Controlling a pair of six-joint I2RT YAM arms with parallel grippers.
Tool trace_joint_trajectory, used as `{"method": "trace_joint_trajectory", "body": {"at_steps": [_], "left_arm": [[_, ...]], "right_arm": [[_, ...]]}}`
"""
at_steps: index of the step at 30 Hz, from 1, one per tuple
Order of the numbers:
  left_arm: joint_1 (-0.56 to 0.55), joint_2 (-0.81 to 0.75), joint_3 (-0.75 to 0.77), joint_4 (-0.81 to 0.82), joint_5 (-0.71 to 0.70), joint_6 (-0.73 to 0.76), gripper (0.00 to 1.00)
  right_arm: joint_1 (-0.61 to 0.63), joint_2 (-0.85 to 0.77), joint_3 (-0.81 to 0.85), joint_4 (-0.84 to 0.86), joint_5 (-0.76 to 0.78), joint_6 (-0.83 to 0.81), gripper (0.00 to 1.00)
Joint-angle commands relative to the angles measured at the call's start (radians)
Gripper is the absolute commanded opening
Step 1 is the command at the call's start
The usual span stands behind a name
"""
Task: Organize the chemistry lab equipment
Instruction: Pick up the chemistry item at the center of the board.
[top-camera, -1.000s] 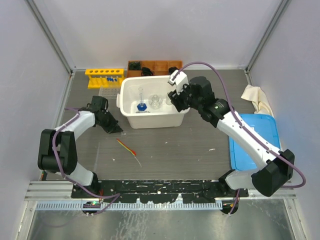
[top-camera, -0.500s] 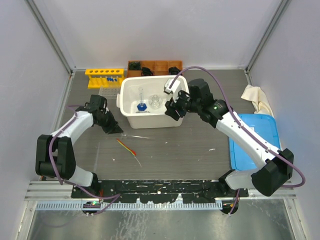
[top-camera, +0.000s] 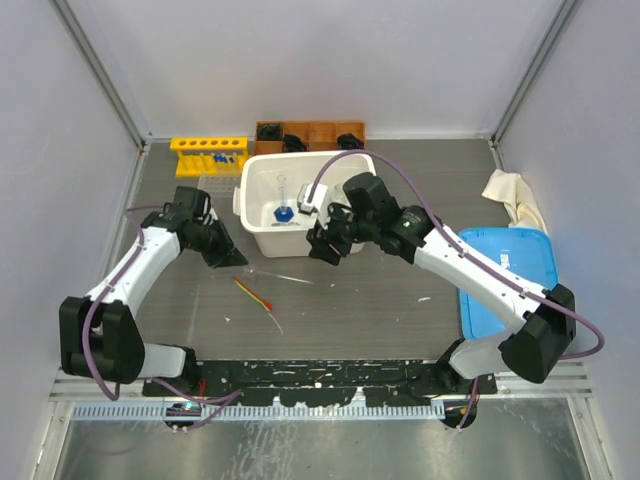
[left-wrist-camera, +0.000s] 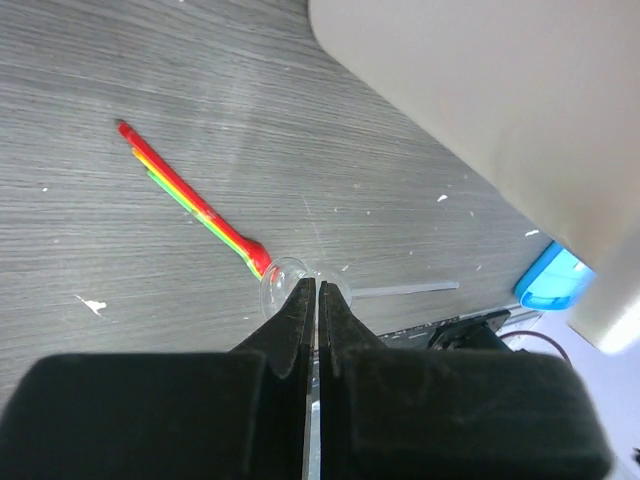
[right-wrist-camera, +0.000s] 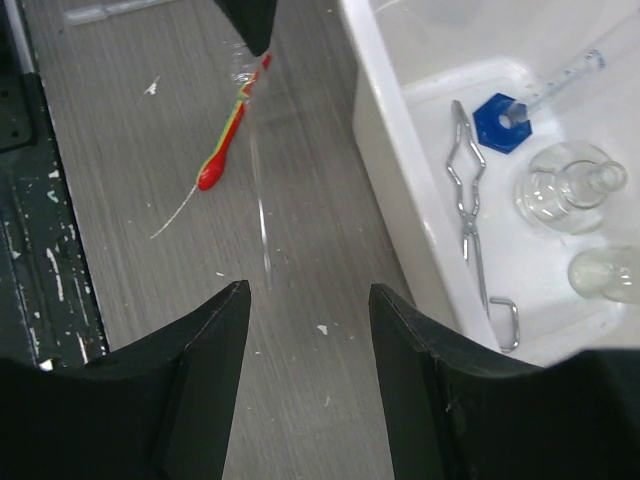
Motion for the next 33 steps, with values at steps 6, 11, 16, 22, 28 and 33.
{"method": "trace_joint_trajectory", "body": {"at_steps": [6,11,16,22,28,33], "left_arm": [[-0.017,-0.127,0.104,-0.084,0.032,0.013,0.0],[-0.018,-0.16,0.1,-0.088,0.034,-0.002,0.0],[-0.02,-0.187,0.096,-0.088,0.027,-0.012,0.0],[-0.022,-0.203,0.109,-0.095,0.027,-0.023,0.0],[-0.025,-0.214,0.123,-0.102,0.025,-0.032,0.0],[-0.029,-0.22,0.14,-0.108,0.026,-0.039,0.0]], "right_arm": [[0.06,0.011,0.035,0.053,0.015,0.039,0.58],[0.079,0.043,0.047,0.053,-0.001,0.029,0.59],[0.092,0.092,0.074,0.057,-0.011,0.009,0.6],[0.112,0.126,0.111,0.044,-0.032,-0.005,0.6],[0.141,0.158,0.128,0.039,-0.052,-0.012,0.61],[0.156,0.202,0.152,0.03,-0.066,-0.014,0.61]]}}
